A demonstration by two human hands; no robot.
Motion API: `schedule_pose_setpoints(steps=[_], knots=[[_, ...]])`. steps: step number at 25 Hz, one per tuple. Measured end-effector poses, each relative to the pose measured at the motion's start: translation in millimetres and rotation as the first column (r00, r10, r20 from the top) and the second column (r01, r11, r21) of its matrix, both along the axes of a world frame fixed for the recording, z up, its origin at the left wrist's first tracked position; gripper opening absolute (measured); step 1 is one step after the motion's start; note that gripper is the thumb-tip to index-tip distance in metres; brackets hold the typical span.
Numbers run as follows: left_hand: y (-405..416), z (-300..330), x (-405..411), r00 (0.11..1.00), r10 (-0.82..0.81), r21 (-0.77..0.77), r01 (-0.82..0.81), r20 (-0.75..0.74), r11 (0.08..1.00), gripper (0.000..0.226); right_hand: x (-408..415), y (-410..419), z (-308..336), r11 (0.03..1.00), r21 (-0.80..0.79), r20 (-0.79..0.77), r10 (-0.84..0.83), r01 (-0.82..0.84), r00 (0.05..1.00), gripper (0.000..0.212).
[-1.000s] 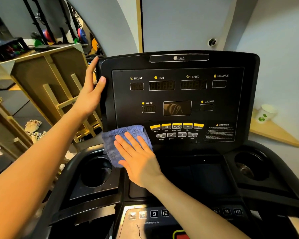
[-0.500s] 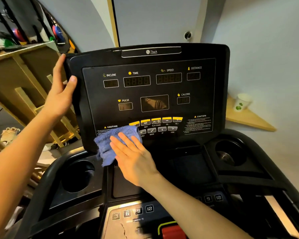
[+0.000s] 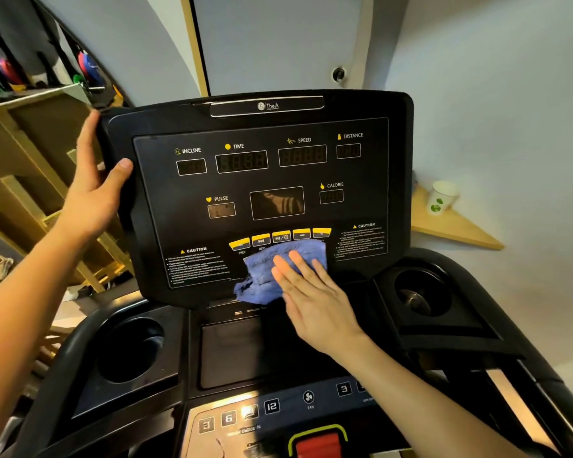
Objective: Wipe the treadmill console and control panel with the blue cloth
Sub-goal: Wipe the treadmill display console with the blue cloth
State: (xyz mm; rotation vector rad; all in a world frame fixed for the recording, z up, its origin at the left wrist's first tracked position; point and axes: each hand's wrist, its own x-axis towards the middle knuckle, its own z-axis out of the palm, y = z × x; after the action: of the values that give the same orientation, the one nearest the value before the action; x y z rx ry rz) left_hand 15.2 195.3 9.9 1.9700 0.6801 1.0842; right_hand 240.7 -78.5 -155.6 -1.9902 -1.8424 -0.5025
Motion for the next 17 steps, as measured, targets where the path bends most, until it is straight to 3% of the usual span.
schedule_pose_setpoints(steps=[17], knots=[[-13, 5, 5, 0.999, 0.050, 0.003, -0.050, -0.016, 0.999, 0.064, 82, -51, -3, 0.974, 0.014, -0.051, -0.226, 0.227, 0.973, 0.052]])
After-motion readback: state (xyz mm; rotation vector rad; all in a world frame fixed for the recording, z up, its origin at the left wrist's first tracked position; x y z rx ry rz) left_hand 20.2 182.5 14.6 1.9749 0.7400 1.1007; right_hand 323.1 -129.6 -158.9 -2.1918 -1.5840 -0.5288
